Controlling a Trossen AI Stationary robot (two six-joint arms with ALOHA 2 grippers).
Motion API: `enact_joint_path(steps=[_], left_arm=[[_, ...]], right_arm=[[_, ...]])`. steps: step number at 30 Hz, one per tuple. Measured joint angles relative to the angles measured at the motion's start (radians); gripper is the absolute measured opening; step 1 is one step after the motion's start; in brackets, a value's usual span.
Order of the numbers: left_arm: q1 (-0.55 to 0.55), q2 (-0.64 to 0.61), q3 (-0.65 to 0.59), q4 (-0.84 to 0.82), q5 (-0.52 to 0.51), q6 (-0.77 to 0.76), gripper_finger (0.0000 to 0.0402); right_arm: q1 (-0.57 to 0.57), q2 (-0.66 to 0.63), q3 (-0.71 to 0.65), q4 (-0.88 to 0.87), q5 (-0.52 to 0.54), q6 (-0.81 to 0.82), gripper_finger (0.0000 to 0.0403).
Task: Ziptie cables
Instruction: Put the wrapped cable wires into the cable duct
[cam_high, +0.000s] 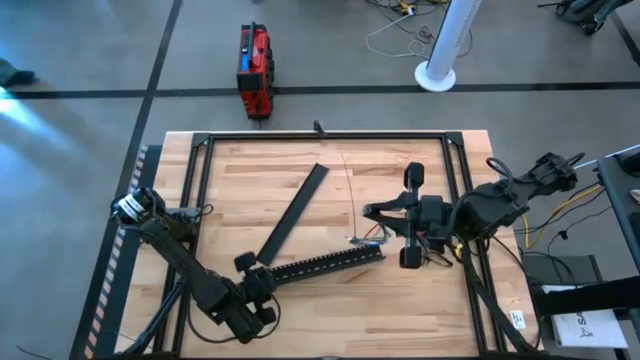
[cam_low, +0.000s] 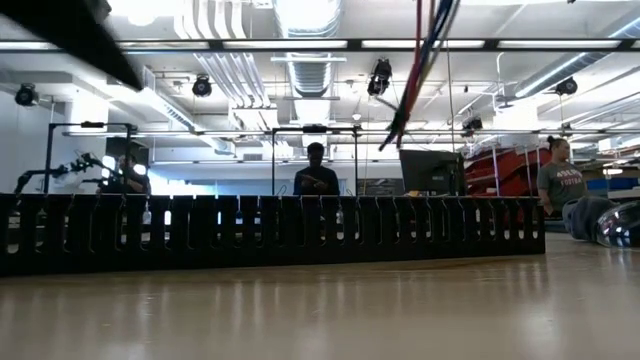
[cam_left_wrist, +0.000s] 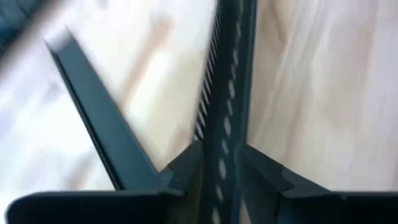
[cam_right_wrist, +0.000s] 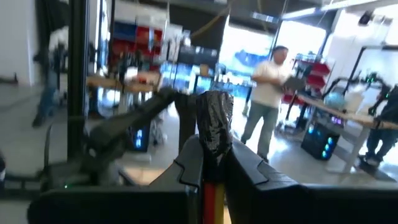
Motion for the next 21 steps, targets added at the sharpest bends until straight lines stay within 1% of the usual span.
enact_joint_path(steps=[3,7,9,11,14,16,18,21], left_arm=[[0.003,0.000,0.019,0.012,-0.147,0.066,0.0108],[0.009,0.006,0.009,0.057,-0.340,0.101,0.0157],[0.016,0.007,-0.018,0.122,-0.413,0.141,0.0180],[0.032,0.007,-0.044,0.206,-0.452,0.190,0.0201],[0.072,0.007,-0.090,0.385,-0.452,0.294,0.0224],[0.108,0.008,-0.119,0.512,-0.385,0.381,0.0232],[0.147,0.008,-0.142,0.640,-0.322,0.454,0.0233],[0.189,0.008,-0.174,0.789,-0.300,0.563,0.0222]], right_arm=[[0.000,0.032,0.000,0.109,-0.021,-0.003,0.0021],[0.000,0.083,0.000,0.273,-0.023,-0.011,0.0021],[0.000,0.104,0.000,0.327,-0.023,-0.014,0.0021],[0.000,0.116,0.000,0.356,-0.022,-0.012,0.0021],[-0.001,0.130,0.000,0.390,-0.019,-0.014,0.0021],[-0.001,0.139,0.000,0.403,-0.019,-0.013,0.0021],[-0.002,0.146,0.000,0.406,-0.019,-0.013,0.0021],[-0.002,0.150,0.000,0.410,-0.018,-0.011,0.0021]])
